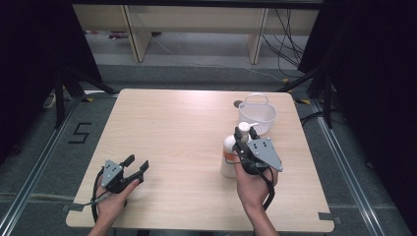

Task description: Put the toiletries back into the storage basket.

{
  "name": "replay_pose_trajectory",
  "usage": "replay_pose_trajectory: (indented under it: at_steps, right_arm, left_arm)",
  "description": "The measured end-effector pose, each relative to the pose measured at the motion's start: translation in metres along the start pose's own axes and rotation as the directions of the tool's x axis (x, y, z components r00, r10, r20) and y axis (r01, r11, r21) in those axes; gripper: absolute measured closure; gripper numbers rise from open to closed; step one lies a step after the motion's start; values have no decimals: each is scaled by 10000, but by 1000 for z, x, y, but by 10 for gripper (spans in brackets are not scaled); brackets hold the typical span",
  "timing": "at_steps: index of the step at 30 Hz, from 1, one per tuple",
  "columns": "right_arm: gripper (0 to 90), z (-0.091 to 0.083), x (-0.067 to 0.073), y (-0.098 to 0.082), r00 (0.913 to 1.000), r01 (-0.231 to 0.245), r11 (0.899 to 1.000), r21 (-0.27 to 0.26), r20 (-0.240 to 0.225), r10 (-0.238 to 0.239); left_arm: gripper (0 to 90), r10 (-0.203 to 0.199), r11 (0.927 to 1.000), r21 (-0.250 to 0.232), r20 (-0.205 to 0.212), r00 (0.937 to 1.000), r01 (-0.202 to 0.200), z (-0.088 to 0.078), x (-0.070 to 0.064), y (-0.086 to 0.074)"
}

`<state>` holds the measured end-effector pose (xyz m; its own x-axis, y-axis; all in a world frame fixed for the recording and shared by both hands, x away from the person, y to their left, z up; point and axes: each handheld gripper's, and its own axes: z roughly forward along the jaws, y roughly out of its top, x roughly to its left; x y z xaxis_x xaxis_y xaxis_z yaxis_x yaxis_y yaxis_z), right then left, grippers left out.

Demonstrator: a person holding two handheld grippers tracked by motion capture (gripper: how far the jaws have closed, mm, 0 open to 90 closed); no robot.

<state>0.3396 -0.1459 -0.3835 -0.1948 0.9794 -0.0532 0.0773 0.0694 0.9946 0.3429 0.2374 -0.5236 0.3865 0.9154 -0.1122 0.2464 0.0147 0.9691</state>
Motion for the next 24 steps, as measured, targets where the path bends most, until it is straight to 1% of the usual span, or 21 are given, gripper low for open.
replay_pose_trajectory:
  at_steps: [4, 5, 8, 13, 14, 17, 18, 19, 23, 24]
  right_arm:
    - [598, 0, 0, 0, 10000, 67, 10000, -27, -7, -67]
    - [598, -1, 1, 0, 9998, -166, 9999, 31, -78, 167]
    - [599, -1, 0, 0, 9996, -268, 9996, 38, -124, 269]
    - [601, -1, -4, 0, 9995, -264, 9996, -49, -145, 263]
    - [602, -1, -4, 0, 9992, -351, 9994, 9, -195, 351]
    - [602, -1, -4, 1, 9991, -347, 9994, 55, -223, 348]
    - [602, -1, -6, 1, 9997, -198, 9998, -49, -167, 197]
    - [603, -1, -5, 2, 9991, -361, 9993, -18, -223, 361]
    - [603, -3, -7, 5, 9988, -435, 9991, -31, -235, 434]
    - [603, -2, -9, 7, 9994, -243, 9996, -108, -230, 241]
  left_arm:
    - [371, 2, 10000, -5, 13, 10000, -2, 0, 0, 0]
    - [371, 5, 10000, -3, 12, 10000, -5, 0, 0, 0]
    - [371, -10, 10000, -17, 13, 10000, 10, 0, 0, 0]
    - [371, -25, 10000, -14, 5, 10000, 25, 0, 0, 0]
    - [370, -10, 10000, -11, 7, 10000, 10, 0, 0, 0]
    - [371, -2, 10000, -18, 6, 10000, 2, 0, 0, 0]
    - [371, -8, 10000, -23, 6, 10000, 8, 0, 0, 0]
    - [370, -13, 10000, -16, 14, 10000, 13, 0, 0, 0]
    - [370, -23, 10000, -13, 21, 10000, 23, -1, 0, 0]
    - [370, -24, 10000, -13, 21, 10000, 24, -1, 0, 0]
